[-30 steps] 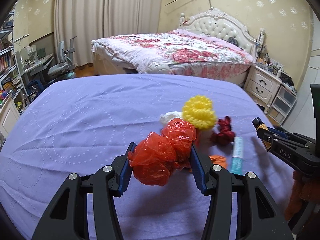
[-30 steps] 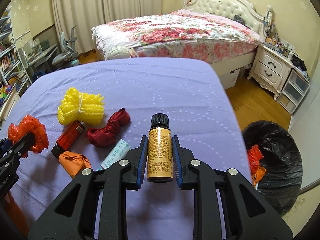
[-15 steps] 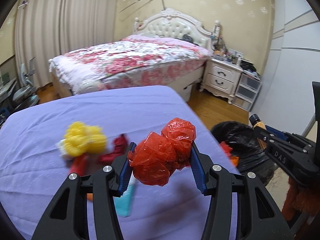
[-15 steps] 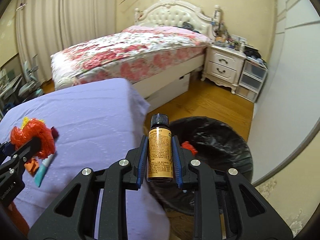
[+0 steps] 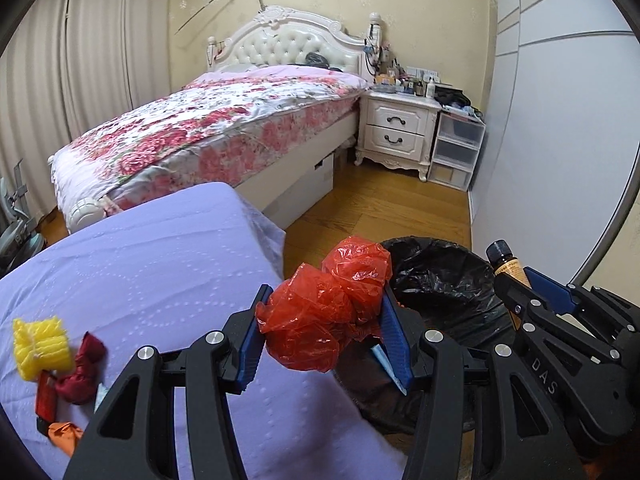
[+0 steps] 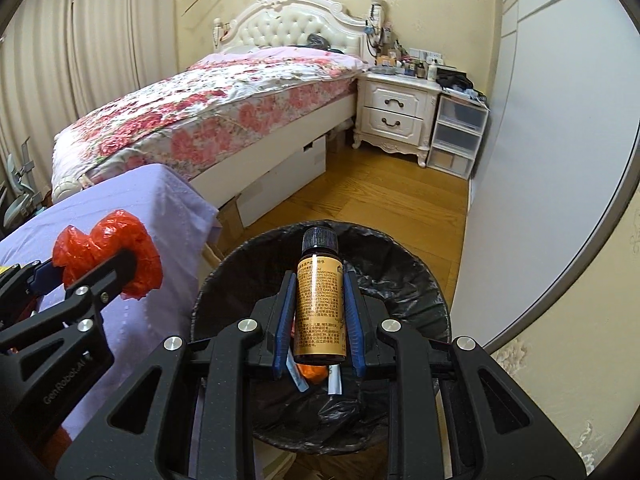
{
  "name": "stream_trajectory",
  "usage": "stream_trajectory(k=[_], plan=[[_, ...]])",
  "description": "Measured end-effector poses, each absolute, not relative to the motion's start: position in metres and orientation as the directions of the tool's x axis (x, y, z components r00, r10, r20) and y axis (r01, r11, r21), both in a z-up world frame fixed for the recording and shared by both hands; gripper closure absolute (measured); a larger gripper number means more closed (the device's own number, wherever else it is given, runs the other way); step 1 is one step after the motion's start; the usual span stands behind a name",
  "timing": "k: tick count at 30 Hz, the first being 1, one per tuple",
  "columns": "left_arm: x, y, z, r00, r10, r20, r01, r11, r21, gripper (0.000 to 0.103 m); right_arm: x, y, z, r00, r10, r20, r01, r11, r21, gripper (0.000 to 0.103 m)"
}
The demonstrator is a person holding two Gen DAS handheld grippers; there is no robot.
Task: Collect trash
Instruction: 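Carry the amber bottle and red plastic bag over the black bin, then open the right gripper to drop the amber bottle while the left drops the red bag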
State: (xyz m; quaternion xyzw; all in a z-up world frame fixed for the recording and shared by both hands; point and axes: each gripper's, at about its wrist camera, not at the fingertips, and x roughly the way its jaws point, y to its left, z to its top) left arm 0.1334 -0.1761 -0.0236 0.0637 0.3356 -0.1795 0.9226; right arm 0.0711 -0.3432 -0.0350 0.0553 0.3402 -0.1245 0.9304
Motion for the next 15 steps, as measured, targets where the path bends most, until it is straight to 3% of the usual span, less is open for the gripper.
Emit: stream_trajectory(k=[12,15], plan=[[0.148,-0.207,-0.036,0.691,-0.281,-0.666,0.404,0.914,0.034,0.050,0.074,-0.368,-0.041,0.732,-0.208,-0.649,0.319,0.946,0.057,0.078],[0.150,-0.209,-0.038,0.691,-0.270,-0.671,0.395,0.918,0.037,0.035,0.073,-0.372,-0.039,0.734,-0.217,-0.643,0.330,0.942,0.059,0.067]])
